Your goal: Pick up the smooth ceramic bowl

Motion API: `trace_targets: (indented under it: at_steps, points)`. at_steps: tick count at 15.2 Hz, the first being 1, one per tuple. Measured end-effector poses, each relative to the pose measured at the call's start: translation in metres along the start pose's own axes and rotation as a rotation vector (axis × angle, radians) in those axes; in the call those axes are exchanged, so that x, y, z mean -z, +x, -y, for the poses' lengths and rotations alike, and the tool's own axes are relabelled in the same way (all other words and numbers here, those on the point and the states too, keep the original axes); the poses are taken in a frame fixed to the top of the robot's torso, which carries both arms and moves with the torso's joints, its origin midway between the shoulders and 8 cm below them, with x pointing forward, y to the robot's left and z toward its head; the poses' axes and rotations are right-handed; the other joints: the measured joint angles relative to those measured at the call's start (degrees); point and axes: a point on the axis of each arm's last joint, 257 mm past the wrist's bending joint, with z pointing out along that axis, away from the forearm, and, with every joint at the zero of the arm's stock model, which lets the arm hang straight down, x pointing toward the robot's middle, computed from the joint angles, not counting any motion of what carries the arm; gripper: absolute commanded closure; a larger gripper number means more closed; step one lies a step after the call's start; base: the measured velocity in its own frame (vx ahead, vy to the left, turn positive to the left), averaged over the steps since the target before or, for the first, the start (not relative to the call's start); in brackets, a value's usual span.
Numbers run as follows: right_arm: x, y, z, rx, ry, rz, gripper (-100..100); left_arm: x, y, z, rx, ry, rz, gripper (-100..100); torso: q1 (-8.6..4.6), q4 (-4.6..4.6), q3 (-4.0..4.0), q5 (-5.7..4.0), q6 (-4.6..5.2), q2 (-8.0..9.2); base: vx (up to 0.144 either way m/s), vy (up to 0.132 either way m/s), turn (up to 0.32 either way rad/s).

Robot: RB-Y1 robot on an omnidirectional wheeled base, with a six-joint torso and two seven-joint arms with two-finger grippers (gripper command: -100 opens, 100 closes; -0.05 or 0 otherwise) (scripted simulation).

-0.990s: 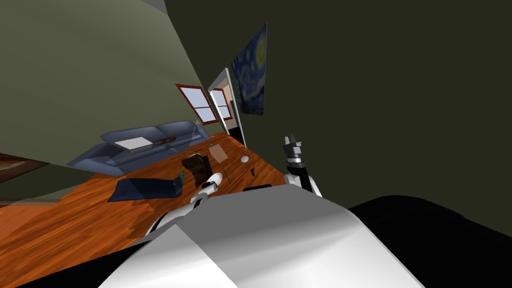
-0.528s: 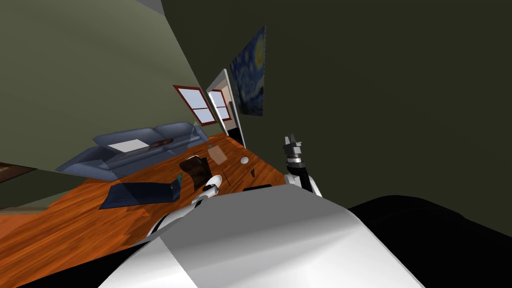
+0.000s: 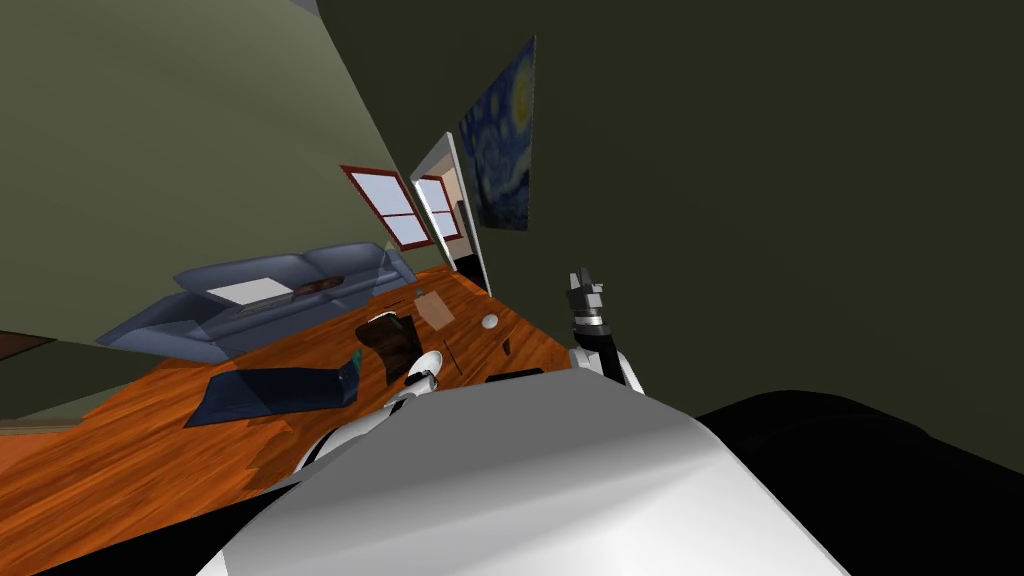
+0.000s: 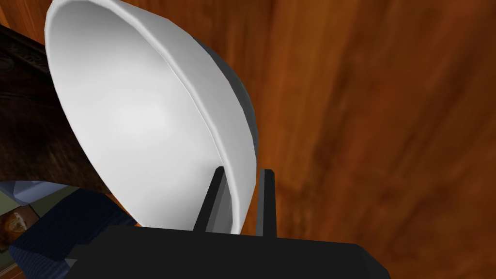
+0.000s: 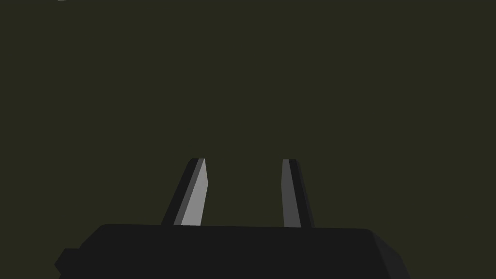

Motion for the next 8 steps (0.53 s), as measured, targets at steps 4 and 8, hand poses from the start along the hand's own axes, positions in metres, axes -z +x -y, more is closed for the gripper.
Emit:
trace_targets:
  at_steps: [4,8]
  points:
    - [0.000,0.000,0.000,0.000,0.000,0.000,0,0.000,0.007,0.017,-0.003,0.004,-0.003,100,-0.32,0.09,0.22,-0.10,-0.02,0.38,-0.076,-0.052,0.023]
    - [0.000,0.000,0.000,0.000,0.000,0.000,0,0.001,0.011,0.026,-0.007,0.004,-0.005,100,-0.25,0.10,0.17,-0.14,0.02,0.25,-0.033,-0.023,0.002]
